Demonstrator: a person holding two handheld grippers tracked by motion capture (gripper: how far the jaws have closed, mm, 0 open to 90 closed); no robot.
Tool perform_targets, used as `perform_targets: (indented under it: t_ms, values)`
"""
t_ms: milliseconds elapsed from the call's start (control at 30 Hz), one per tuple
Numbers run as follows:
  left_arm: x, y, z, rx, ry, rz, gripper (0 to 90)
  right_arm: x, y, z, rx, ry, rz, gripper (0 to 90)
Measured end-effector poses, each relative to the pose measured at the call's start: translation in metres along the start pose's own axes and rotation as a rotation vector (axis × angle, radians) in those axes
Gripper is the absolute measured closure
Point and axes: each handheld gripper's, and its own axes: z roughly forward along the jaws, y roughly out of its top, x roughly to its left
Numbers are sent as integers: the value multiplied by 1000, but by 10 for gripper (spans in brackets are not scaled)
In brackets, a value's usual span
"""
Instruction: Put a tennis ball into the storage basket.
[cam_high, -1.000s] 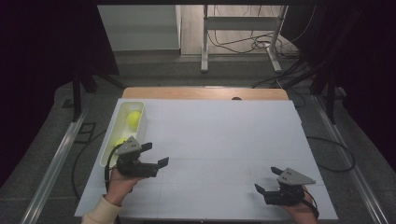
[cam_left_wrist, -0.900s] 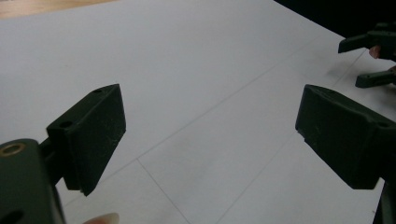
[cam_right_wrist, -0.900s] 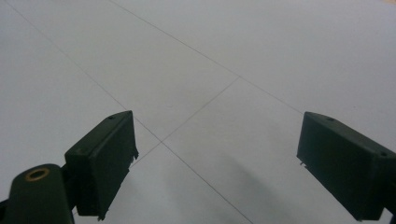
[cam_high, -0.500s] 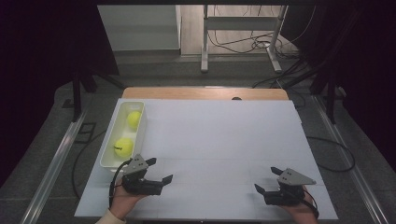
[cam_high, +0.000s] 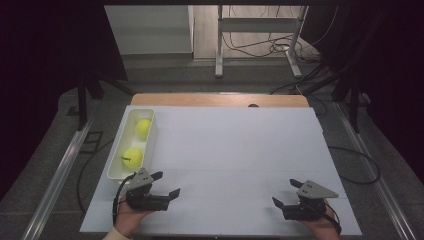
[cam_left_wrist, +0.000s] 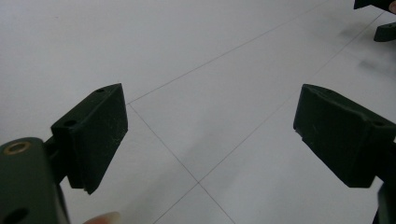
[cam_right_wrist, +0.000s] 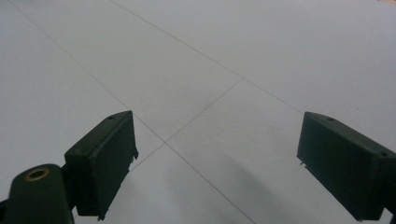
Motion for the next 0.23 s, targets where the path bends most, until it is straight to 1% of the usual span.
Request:
perform_targets:
  t_ms: [233]
  values:
    - [-2,0,3,8,-17,15,108,1,0,-1,-8,3,1,123]
